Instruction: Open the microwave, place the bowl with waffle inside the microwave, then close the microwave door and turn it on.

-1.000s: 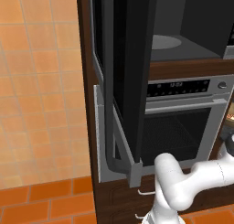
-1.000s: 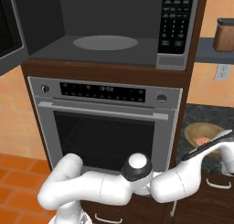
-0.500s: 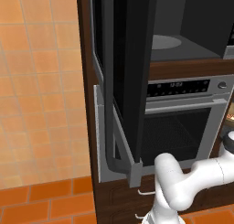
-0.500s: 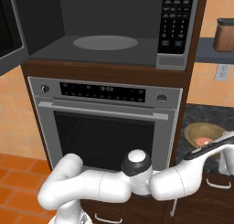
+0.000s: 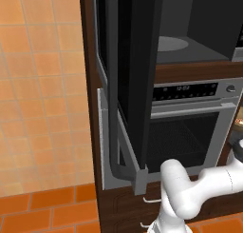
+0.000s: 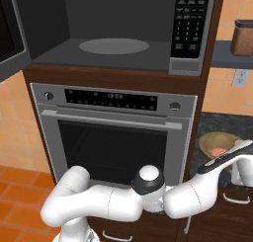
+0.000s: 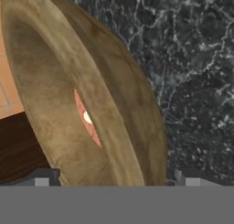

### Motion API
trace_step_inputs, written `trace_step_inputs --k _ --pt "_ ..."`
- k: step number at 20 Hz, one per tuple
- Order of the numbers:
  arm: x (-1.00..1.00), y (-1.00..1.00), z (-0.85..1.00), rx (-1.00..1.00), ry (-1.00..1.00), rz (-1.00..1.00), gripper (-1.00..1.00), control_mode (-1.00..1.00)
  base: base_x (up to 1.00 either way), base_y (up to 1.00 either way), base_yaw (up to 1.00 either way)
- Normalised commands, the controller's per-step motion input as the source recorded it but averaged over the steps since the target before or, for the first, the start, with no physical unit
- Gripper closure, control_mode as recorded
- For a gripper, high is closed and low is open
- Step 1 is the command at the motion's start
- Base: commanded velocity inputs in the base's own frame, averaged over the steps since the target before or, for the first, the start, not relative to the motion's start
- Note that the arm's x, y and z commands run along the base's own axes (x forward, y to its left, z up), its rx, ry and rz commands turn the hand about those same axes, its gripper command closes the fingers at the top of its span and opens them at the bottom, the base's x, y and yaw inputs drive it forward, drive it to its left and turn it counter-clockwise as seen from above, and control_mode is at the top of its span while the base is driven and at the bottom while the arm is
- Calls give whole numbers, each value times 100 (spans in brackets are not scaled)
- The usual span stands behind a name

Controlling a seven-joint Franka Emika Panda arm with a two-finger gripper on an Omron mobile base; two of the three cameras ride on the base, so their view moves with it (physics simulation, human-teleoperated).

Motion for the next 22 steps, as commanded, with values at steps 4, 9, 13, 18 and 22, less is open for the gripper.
trace_step_inputs --k 4,9,13,18,22 --pt "0 0 -1 0 0 0 100 -100 0 0 0" --pt "0 0 0 0 1 0 100 -100 0 0 0" --pt "0 0 0 0 0 0 100 -100 0 0 0" --pt "-43 0 8 1 -9 0 100 -100 0 0 0" --pt "-100 -14 39 2 -17 0 100 -100 0 0 0"
